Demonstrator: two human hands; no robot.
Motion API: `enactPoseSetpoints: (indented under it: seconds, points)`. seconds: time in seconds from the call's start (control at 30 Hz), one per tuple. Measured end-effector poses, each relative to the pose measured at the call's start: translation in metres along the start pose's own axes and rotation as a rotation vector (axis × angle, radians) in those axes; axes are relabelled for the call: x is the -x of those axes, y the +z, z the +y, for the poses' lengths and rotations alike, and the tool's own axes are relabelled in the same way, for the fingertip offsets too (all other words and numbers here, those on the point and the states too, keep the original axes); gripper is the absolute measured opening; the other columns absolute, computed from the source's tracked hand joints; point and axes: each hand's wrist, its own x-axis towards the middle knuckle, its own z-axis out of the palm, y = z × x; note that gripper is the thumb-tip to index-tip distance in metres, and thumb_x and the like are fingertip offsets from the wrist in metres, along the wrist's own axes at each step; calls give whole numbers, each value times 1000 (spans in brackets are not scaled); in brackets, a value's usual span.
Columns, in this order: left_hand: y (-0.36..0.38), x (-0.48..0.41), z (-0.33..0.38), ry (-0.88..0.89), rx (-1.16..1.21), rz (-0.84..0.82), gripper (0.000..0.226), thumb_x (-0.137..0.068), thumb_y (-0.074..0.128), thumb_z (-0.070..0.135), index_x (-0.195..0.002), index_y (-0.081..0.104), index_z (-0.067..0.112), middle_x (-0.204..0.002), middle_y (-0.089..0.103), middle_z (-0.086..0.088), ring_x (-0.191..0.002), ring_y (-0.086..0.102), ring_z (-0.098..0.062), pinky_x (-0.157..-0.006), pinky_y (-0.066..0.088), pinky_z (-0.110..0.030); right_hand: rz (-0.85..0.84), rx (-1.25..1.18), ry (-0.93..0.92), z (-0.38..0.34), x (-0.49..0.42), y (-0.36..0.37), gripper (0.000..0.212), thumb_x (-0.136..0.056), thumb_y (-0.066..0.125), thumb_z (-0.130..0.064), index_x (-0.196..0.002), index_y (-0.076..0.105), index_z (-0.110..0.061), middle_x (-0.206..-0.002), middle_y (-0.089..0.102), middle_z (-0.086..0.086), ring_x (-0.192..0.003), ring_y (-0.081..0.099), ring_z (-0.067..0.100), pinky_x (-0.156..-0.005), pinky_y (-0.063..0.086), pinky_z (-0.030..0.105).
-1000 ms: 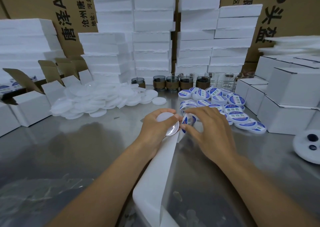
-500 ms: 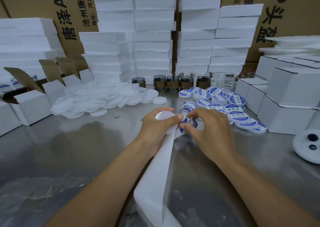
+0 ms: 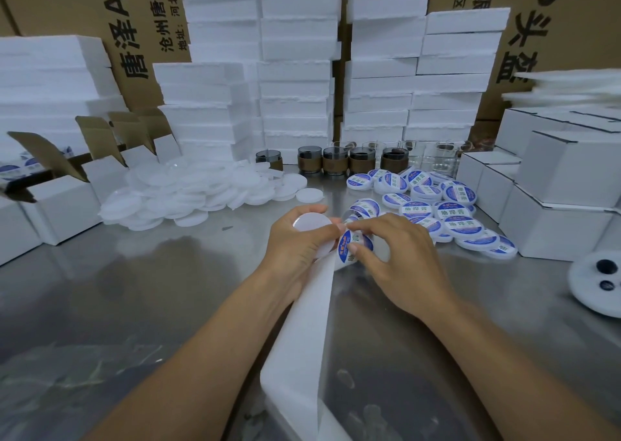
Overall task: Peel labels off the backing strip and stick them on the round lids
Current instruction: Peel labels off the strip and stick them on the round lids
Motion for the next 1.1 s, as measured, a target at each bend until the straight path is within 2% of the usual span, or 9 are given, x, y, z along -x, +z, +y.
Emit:
enactPoseSetpoints:
  seconds: [0.07, 0.17, 0.37, 0.6, 0.73, 0.8, 0.9, 1.03, 1.1]
  points:
    - [-1, 1, 1, -19, 22, 3, 30, -68, 79, 0, -86, 65, 20, -86, 73, -9, -68, 70, -20, -60, 56, -29, -7, -4, -5, 0, 0, 0, 27, -86, 63, -28, -113, 65, -28, -103, 64, -3, -101, 55, 17, -92, 35, 36]
    - [-1, 0, 3, -33, 32, -13, 30, -69, 78, -1, -85, 66, 21, -92, 70, -14, -71, 70, -22, -65, 56, -33, 9, -11, -12, -1, 0, -1, 26, -83, 67, -25, -110, 67, -28, -98, 64, -1, -97, 56, 19, -89, 37, 38]
    - [-1, 0, 3, -31, -9, -87, 36, -70, 74, -7, -93, 63, 18, -78, 73, -5, -73, 68, -22, -77, 55, -36, 84, -22, 0, -2, 0, -2, 21, -75, 76, -22, -95, 72, -26, -88, 63, 0, -90, 58, 21, -83, 38, 38]
    - [-1, 2, 5, -39, -25, -99, 36, -71, 73, -9, -94, 63, 17, -71, 73, -2, -64, 69, -16, -64, 56, -28, 137, -51, -47, -2, -1, -2, 17, -70, 80, -16, -85, 74, -20, -83, 65, 1, -81, 61, 23, -78, 46, 44]
    - [-1, 3, 7, -58, 30, -41, 33, -73, 69, -12, -92, 62, 14, -67, 72, -3, -59, 68, -14, -54, 54, -22, 144, -27, -63, -1, -1, -1, 8, -76, 73, -13, -80, 71, -19, -84, 65, -2, -82, 60, 21, -79, 37, 34]
    - [-2, 2, 6, -67, 51, 17, 30, -73, 71, -11, -90, 62, 13, -71, 71, -6, -63, 68, -16, -57, 56, -24, 130, -28, -45, 0, 0, -1, 9, -78, 68, -12, -80, 69, -20, -87, 62, -4, -85, 58, 19, -81, 34, 31]
    - [-3, -1, 5, -55, 42, 93, 30, -73, 71, -9, -88, 61, 14, -80, 70, -8, -70, 68, -18, -65, 57, -29, 141, -78, -10, -1, 0, -1, 14, -76, 63, -7, -75, 63, -20, -86, 59, -5, -86, 55, 16, -83, 39, 35]
    - [-3, -1, 5, -32, 66, 138, 29, -73, 71, -12, -85, 61, 13, -67, 70, -1, -54, 65, -9, -52, 54, -21, 248, -203, 80, -2, -4, 1, 19, -78, 57, -3, -68, 52, -18, -77, 58, -2, -79, 51, 17, -74, 41, 35]
    - [-3, -2, 5, -28, 67, 166, 30, -72, 71, -12, -84, 61, 13, -68, 70, -2, -53, 65, -8, -53, 55, -21, 294, -291, 160, -1, -6, 0, 22, -82, 54, -5, -66, 50, -19, -71, 57, -8, -75, 51, 9, -69, 39, 23]
